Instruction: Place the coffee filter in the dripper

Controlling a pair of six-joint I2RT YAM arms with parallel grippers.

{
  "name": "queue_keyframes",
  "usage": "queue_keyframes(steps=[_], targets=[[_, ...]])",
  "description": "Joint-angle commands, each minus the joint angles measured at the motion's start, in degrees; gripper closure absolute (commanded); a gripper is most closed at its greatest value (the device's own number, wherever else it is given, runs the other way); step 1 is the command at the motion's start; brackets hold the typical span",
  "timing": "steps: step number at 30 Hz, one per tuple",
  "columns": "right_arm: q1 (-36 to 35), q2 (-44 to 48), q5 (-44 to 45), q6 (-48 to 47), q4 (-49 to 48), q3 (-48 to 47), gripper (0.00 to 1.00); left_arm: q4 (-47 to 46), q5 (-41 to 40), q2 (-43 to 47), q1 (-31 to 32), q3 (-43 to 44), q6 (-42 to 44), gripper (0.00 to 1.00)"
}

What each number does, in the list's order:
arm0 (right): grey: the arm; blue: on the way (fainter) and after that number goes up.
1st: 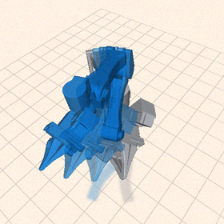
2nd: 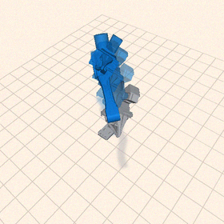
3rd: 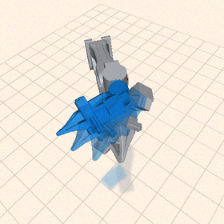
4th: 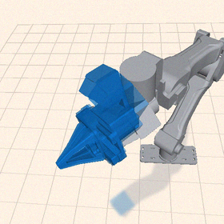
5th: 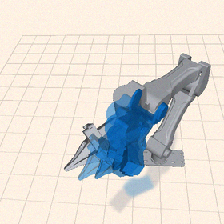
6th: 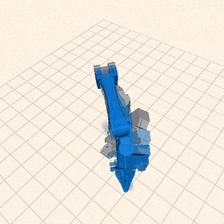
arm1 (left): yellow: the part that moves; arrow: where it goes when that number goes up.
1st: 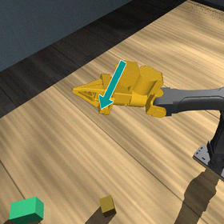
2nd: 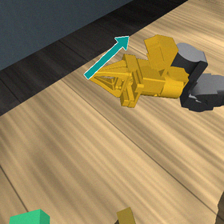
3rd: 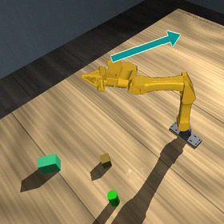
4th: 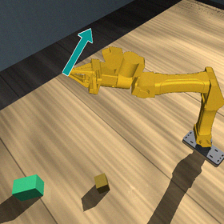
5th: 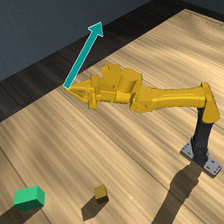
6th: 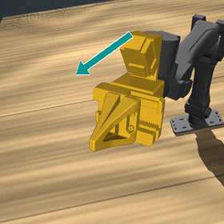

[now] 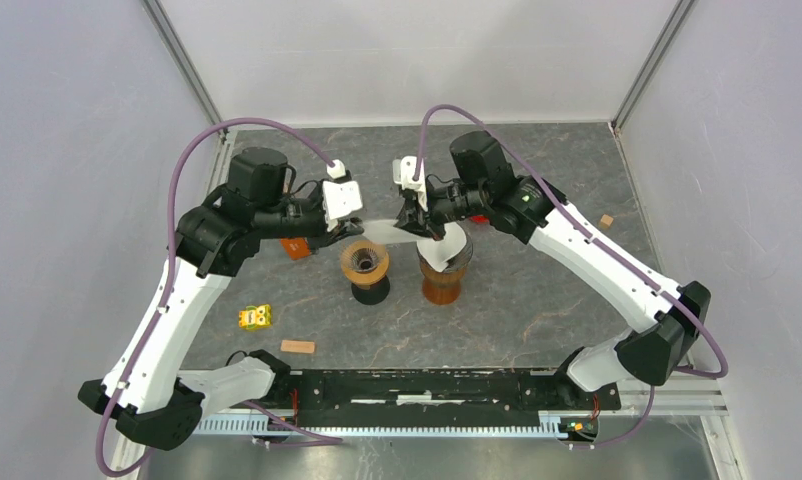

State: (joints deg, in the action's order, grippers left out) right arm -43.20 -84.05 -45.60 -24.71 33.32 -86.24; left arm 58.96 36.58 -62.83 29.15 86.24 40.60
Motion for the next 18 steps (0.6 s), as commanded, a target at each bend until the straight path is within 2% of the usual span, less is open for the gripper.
queue_keyframes(steps=[1,4,7,10,13,18], targets=[[-0.15,3.37,13.25,4.71,-5.28,-4.61,1.0,-11.74,-11.09,0.53,0.21,1.68,-12.21,0.63],[-0.13,4.39,22.26,8.66,-9.33,-4.59,1.0,-18.01,-17.08,-0.17,0.21,2.79,-19.9,0.34],[-0.12,5.78,32.77,11.84,-14.12,-3.03,1.0,-22.35,-19.52,-1.48,0.21,4.52,-28.35,0.18],[-0.14,6.19,42.03,14.38,-17.25,-2.46,1.0,-26.14,-20.83,-3.37,0.01,5.75,-39.45,0.14],[-0.24,4.91,48.33,16.71,-17.64,-3.77,1.0,-29.2,-17.77,-6.0,-0.48,5.75,-51.27,0.13],[-0.7,3.79,54.47,19.12,-18.71,-3.85,1.0,-32.74,-13.8,-10.58,-0.66,6.29,-64.62,0.13]])
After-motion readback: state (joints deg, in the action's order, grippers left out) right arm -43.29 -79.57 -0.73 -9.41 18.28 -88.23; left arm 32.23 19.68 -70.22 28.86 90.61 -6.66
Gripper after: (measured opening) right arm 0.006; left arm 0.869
